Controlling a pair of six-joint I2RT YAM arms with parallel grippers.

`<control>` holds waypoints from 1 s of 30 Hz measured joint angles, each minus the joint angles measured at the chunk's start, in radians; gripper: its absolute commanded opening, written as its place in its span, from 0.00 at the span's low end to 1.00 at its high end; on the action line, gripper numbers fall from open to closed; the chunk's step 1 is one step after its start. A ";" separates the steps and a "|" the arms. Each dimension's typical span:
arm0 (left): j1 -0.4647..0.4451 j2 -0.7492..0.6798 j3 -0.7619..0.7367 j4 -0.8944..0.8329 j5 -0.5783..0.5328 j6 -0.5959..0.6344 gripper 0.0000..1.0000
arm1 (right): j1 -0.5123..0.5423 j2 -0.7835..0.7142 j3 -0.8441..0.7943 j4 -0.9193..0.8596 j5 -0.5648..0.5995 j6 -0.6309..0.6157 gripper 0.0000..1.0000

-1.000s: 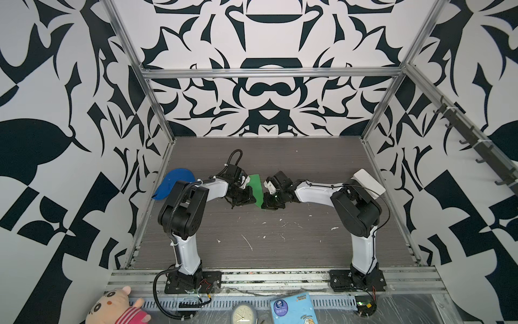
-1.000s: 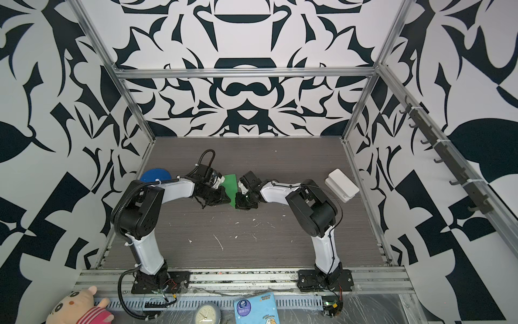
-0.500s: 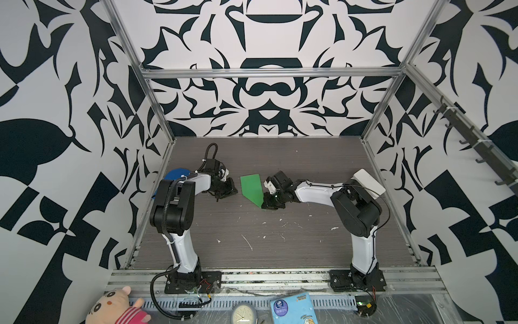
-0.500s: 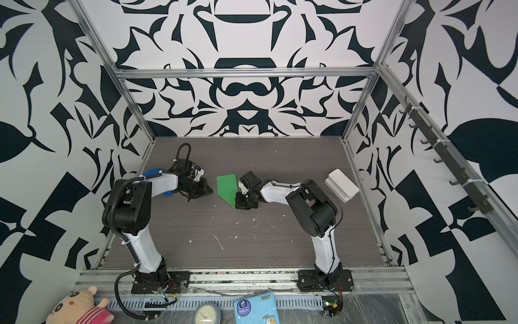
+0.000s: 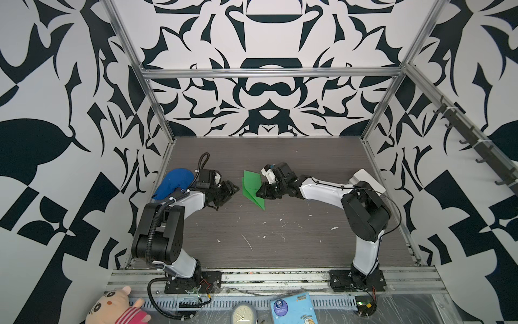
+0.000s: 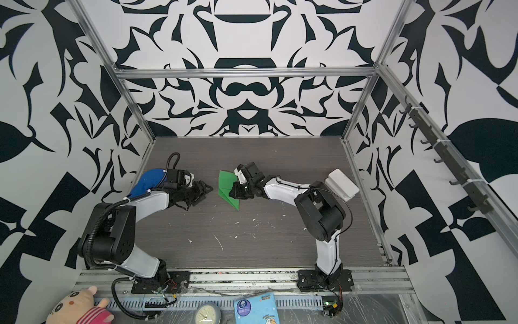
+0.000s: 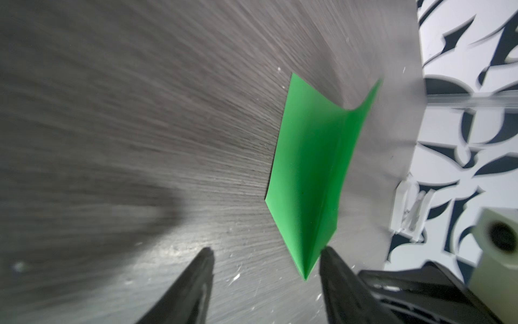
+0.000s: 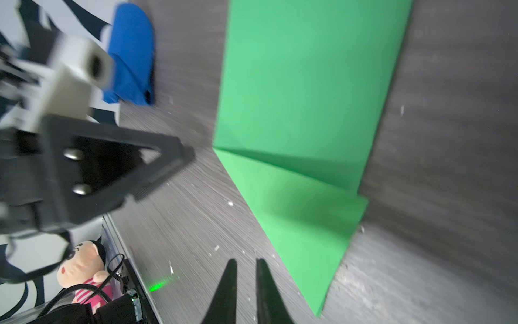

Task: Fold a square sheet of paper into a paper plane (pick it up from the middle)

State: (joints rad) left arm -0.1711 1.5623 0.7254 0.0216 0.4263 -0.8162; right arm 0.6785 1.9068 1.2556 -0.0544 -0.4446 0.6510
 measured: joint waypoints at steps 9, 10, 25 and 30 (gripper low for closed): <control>-0.074 0.011 -0.013 0.134 0.051 -0.044 0.79 | -0.038 0.014 0.022 0.005 0.059 -0.022 0.28; -0.081 0.022 -0.006 0.141 0.058 -0.039 0.76 | -0.039 0.014 0.021 0.006 0.065 -0.025 0.29; -0.092 0.244 0.134 0.177 0.180 0.076 0.19 | -0.055 -0.052 -0.143 0.085 0.111 -0.037 0.46; -0.093 0.247 0.138 0.196 0.187 0.043 0.05 | -0.056 -0.132 -0.236 0.152 0.173 -0.081 0.61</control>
State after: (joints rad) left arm -0.2646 1.8091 0.8639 0.2180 0.6132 -0.7727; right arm 0.6220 1.7748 1.0195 0.0978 -0.2714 0.5701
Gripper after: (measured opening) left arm 0.073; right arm 0.549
